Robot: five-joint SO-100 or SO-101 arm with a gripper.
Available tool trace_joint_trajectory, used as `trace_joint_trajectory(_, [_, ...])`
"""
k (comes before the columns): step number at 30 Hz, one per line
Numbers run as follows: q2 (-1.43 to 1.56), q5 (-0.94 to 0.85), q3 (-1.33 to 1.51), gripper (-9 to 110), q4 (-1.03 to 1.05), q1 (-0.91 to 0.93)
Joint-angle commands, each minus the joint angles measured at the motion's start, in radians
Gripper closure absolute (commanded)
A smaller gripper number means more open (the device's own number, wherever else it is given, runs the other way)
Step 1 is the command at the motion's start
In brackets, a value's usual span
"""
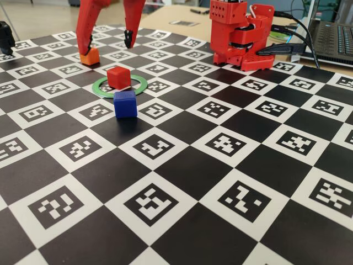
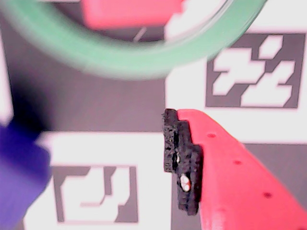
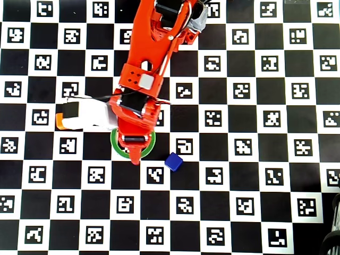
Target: Grab the red cube then put it in the green circle then put the blue cube on top and finally the orange cube on top
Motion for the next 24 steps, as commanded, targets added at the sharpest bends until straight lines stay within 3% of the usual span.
trace_joint_trajectory(1, [0.015, 0.066, -0.114, 53, 0.032, -0.091])
trace_joint_trajectory(8, [-0.025, 0.130, -0.097, 53, 0.000, -0.206])
trace_joint_trajectory(18, [-0.089, 0.129, 0.163, 53, -0.304, -0.227])
trace_joint_trajectory(24, [-0.137, 0.153, 0.179, 53, -0.360, -0.224])
